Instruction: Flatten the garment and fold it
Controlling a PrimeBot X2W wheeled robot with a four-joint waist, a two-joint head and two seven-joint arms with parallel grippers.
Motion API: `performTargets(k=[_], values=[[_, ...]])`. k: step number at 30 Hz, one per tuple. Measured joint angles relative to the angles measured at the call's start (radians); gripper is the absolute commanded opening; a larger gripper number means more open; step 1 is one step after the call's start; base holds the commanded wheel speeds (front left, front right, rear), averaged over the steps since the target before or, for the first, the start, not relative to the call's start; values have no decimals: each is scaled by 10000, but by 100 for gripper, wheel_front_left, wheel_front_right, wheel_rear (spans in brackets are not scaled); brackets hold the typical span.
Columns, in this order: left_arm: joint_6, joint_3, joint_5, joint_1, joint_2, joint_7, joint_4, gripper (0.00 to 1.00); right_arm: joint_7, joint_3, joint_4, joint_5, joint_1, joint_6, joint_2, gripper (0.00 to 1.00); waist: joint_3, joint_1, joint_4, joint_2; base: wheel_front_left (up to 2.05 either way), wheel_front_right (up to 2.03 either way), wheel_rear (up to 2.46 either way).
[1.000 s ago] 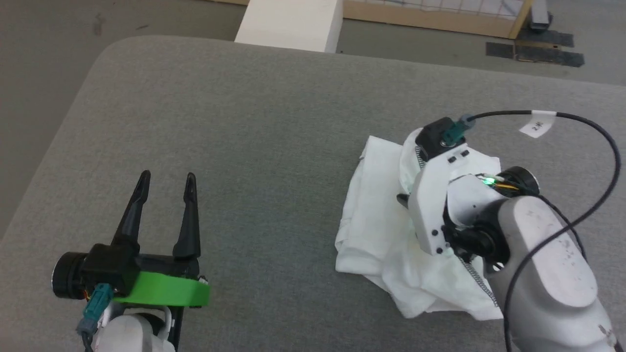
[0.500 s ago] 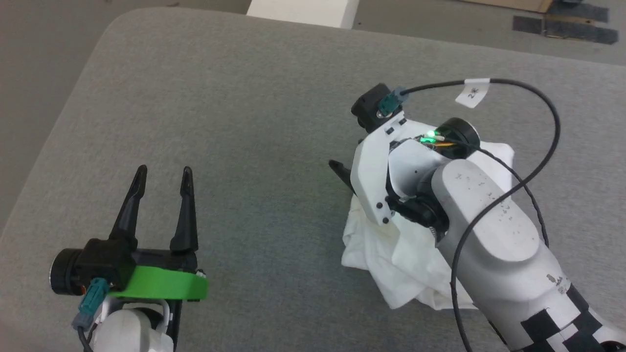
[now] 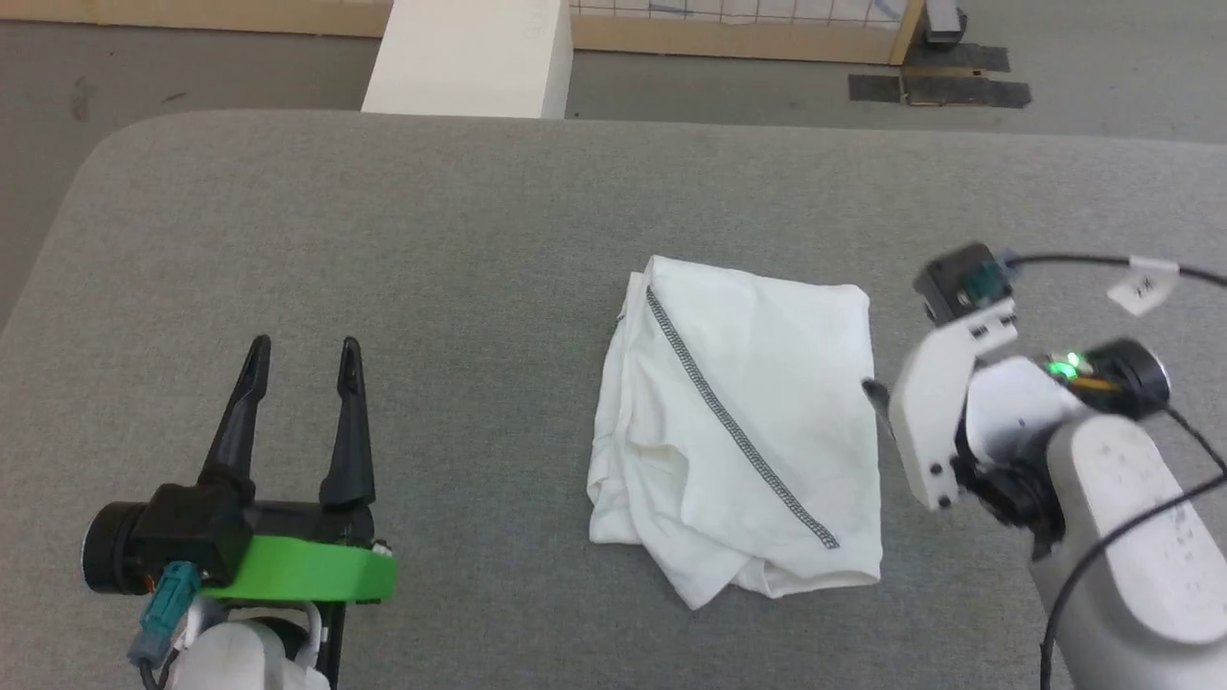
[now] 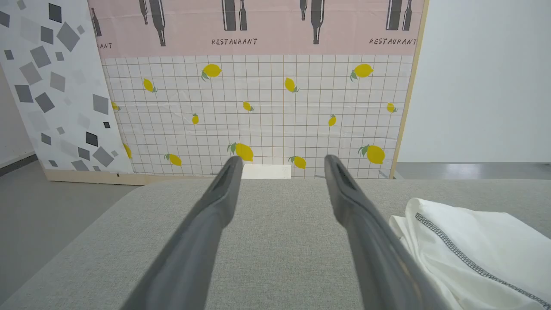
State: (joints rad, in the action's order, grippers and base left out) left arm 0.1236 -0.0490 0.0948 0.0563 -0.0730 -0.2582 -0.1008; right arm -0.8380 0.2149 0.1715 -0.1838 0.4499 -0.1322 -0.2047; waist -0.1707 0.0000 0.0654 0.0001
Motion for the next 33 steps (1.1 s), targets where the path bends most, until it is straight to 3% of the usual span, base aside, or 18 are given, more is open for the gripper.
performTargets(k=[10, 18, 19, 20, 21, 27, 33], values=[[0, 251, 15, 15, 15, 0, 92, 100, 48, -805, 54, 669, -917, 0, 968, 100, -326, 0, 265, 0, 0, 0, 0], [0, 347, 27, 60, 8, 0, 205, 100, 472, -819, 1085, 1001, -900, 0, 1009, 100, -562, 0, 607, 0, 0, 0, 0], [2, 359, 27, 60, 8, 0, 221, 100, 476, -826, 1172, 999, -866, 0, 1005, 50, -576, 0, 634, 0, 0, 0, 0], [2, 378, 27, 61, 8, 0, 232, 100, 527, -838, 1233, 997, -816, 0, 995, 37, -586, 0, 656, 0, 0, 0, 0], [2, 389, 27, 61, 8, 0, 240, 100, 602, -834, 1302, 991, -780, 0, 986, 0, -587, 0, 669, 0, 0, 0, 0], [2, 286, 27, 51, 6, 0, 211, 100, 851, -247, 1407, 566, -563, -2, 802, 0, -529, 0, 405, 0, 0, 0, 0], [0, -136, 27, 8, -4, 0, -138, 100, 644, 1415, 788, -368, -107, -4, -428, 0, -521, 0, -355, 0, 0, 0, 0]])
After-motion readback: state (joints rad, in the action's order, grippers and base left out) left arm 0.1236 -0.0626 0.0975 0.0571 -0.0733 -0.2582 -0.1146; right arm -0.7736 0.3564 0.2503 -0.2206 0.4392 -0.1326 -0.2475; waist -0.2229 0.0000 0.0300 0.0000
